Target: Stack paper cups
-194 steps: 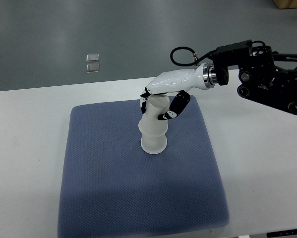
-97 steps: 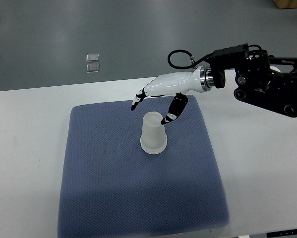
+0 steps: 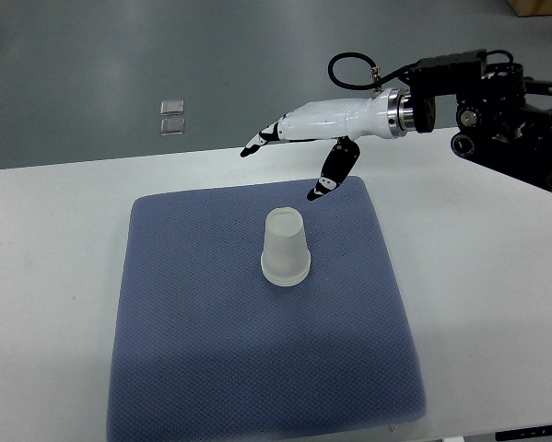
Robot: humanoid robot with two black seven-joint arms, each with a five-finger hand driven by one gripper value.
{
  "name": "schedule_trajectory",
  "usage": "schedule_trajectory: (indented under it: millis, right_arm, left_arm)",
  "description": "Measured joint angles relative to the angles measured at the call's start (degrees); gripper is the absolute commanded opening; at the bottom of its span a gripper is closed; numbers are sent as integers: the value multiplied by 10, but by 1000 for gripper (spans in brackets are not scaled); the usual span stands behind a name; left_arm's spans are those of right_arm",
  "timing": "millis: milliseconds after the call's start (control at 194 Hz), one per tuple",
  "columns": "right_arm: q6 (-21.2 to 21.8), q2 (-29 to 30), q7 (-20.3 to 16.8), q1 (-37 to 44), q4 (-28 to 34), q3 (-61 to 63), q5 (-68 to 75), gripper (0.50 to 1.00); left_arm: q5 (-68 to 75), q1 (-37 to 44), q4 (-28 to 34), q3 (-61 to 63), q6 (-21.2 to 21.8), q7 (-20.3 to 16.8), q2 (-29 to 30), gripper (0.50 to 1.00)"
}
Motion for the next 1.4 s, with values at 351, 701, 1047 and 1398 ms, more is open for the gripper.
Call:
schedule_trajectory:
  millis: [351,701,1047,1398]
  right_arm:
    - [-7,8,-1,-23,-99,90,98,913]
    - [-45,19,-24,-42,-209,109,445,913]
    - [-156,54,-25,-111,-292,107,782,913]
    - [-178,102,-39,-167,-288,107,952,913]
  left_arm:
    - [0,0,0,0,0,0,0,1000]
    - [0,0,0,0,0,0,0,1000]
    - [0,0,0,0,0,0,0,1000]
    - [0,0,0,0,0,0,0,1000]
